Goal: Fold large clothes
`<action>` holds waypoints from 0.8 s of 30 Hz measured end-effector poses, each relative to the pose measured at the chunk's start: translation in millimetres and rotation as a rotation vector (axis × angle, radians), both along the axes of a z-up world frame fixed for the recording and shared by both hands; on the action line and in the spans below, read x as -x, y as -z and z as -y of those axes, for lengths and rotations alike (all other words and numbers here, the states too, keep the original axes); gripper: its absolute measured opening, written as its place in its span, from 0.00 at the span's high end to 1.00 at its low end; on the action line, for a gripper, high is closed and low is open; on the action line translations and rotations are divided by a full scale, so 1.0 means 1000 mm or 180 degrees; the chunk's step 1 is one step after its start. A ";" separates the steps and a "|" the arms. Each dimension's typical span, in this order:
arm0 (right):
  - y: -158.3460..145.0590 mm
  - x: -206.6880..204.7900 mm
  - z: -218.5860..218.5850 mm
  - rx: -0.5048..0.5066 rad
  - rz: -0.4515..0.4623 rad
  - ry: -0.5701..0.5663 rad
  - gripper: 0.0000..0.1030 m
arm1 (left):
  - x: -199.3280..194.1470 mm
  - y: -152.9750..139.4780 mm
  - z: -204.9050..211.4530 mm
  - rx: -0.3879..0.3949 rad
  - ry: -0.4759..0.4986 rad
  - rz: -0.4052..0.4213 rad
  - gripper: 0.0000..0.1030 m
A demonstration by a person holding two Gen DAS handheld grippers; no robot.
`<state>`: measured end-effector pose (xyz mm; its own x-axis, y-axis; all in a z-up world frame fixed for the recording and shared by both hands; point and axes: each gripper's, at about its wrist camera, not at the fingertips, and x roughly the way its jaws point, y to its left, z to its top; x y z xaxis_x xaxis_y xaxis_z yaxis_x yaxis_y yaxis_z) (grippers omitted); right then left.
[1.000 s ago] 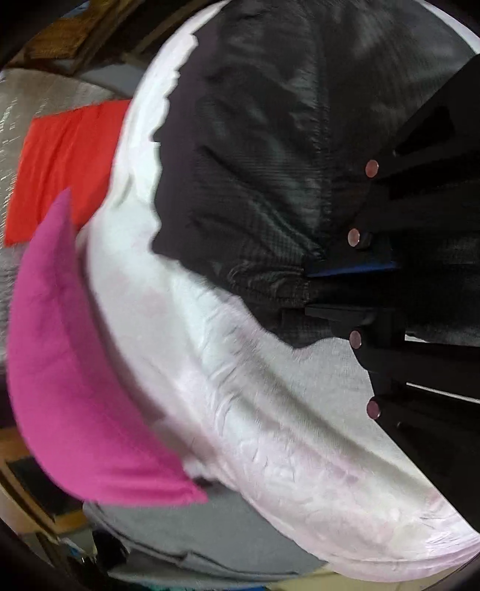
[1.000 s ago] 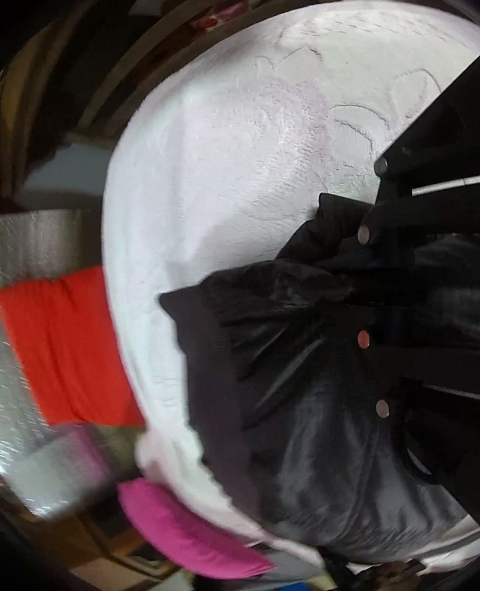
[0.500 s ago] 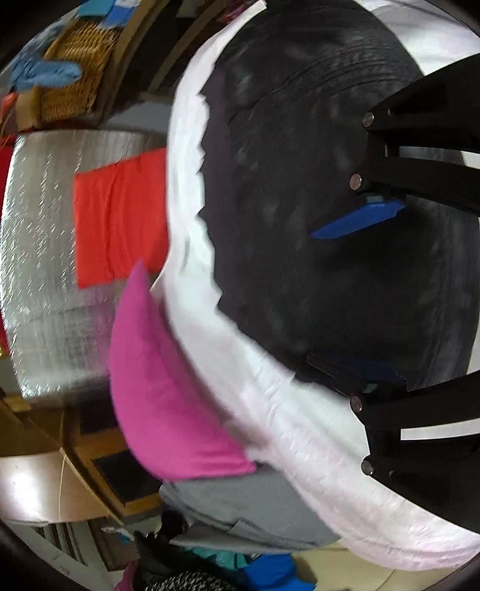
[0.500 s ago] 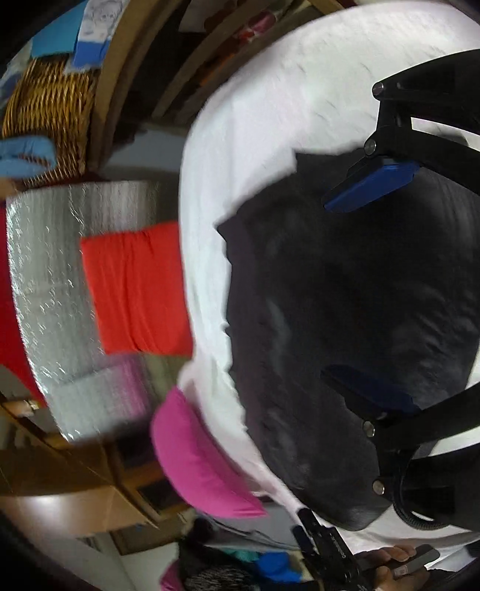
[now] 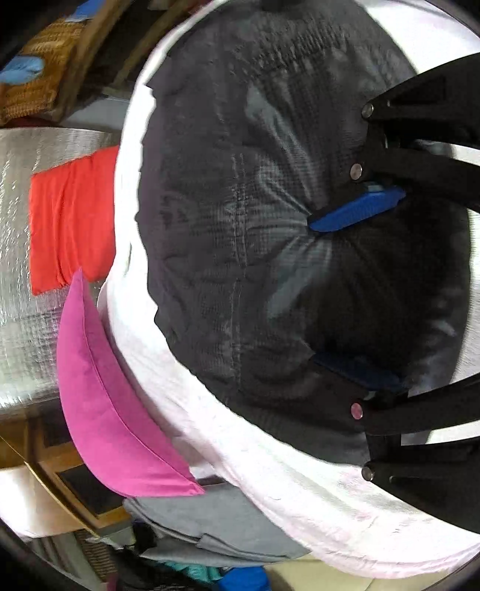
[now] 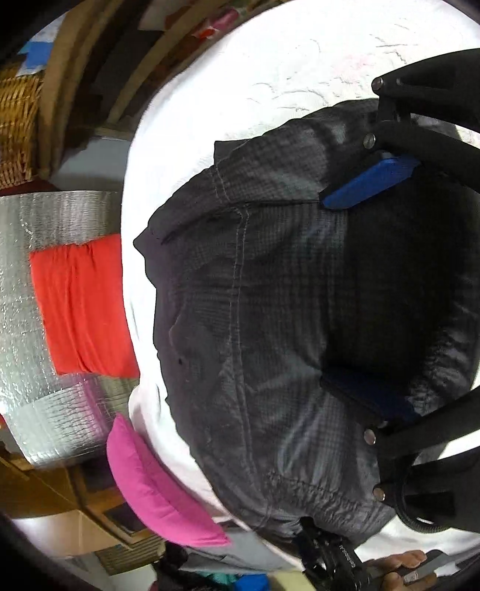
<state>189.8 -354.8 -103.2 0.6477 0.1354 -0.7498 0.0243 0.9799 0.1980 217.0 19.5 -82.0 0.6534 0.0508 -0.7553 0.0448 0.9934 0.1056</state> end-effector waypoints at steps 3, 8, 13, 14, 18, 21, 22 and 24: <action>-0.014 0.019 0.025 -0.0330 0.0077 0.0110 0.12 | 0.014 -0.015 -0.036 0.0221 -0.0161 0.0144 0.32; -0.020 0.044 0.076 -0.0780 0.0090 0.0360 0.12 | 0.013 -0.015 -0.115 0.0791 -0.0571 -0.0038 0.31; -0.004 0.030 0.101 -0.1182 -0.0036 0.0496 0.12 | 0.001 -0.005 -0.143 0.1099 -0.0655 -0.0233 0.31; -0.002 0.026 0.103 -0.1250 -0.0069 0.0472 0.12 | -0.003 -0.004 -0.143 0.1138 -0.0627 -0.0262 0.31; 0.010 0.004 0.108 -0.1503 -0.0141 0.0427 0.12 | -0.034 0.001 -0.140 0.1362 -0.0404 -0.0447 0.31; 0.019 -0.013 0.110 -0.1637 -0.0288 0.0341 0.12 | -0.048 0.006 -0.138 0.1550 -0.0364 -0.0563 0.31; 0.021 -0.019 0.109 -0.1610 -0.0317 0.0324 0.12 | -0.059 0.011 -0.139 0.1605 -0.0340 -0.0653 0.31; 0.028 -0.034 0.105 -0.1645 -0.0377 0.0246 0.12 | -0.070 0.018 -0.132 0.1612 -0.0316 -0.0743 0.31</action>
